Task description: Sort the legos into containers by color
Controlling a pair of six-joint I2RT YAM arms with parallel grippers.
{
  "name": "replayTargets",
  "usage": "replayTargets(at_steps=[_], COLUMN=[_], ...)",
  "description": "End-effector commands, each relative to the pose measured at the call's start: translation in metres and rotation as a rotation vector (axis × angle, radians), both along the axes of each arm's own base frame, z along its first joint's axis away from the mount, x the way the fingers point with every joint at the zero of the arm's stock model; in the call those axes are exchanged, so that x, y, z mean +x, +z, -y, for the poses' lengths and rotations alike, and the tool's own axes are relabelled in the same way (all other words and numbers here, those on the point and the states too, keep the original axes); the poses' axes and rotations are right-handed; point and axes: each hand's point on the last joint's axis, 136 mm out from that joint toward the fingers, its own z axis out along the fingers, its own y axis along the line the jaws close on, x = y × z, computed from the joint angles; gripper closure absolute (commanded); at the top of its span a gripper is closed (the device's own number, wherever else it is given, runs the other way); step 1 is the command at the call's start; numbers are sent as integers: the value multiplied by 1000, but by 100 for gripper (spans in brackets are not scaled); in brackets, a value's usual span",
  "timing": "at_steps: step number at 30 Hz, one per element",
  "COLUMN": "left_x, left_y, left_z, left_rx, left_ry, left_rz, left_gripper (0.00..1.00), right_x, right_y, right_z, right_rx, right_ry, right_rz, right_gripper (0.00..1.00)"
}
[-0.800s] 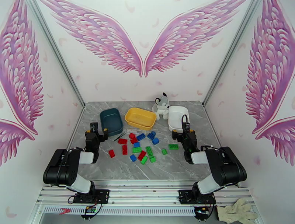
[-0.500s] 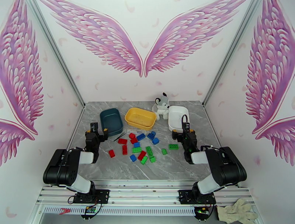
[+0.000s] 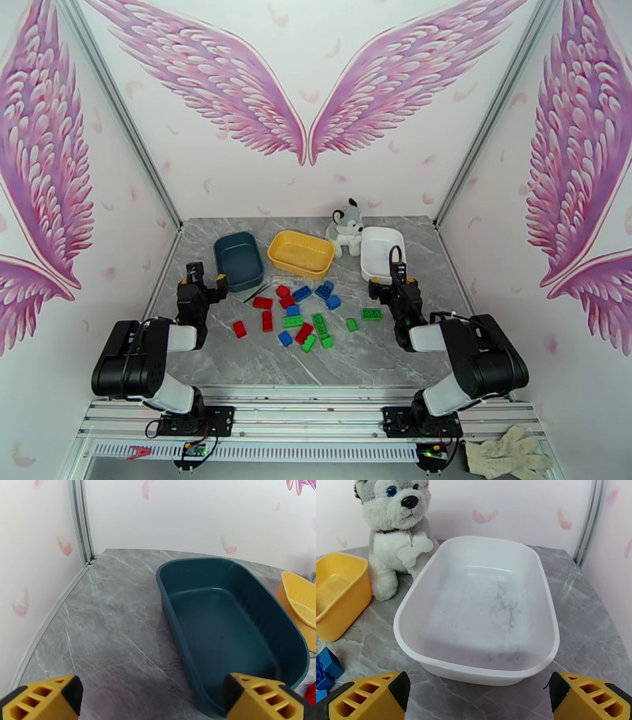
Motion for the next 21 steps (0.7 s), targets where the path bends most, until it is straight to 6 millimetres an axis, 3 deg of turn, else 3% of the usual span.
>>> replayTargets(at_steps=[1, 14, 17, 21], left_x=[3, 4, -2, -18], left_y=[9, 10, 21, 51], left_z=[3, 6, -1, -2], left_rx=[21, 39, 38, 84], left_ry=[6, 5, 54, 109], left_rz=[14, 8, 27, 71], left_gripper=[1, 1, 1, 1], right_x=[5, 4, -2, -19], right_y=[10, 11, 22, 54], right_z=[-1, 0, 14, 19], right_rx=[10, 9, 15, 9], right_ry=[8, 4, -76, -106], right_rz=[20, 26, 45, 103], right_gripper=[1, 1, 1, 1])
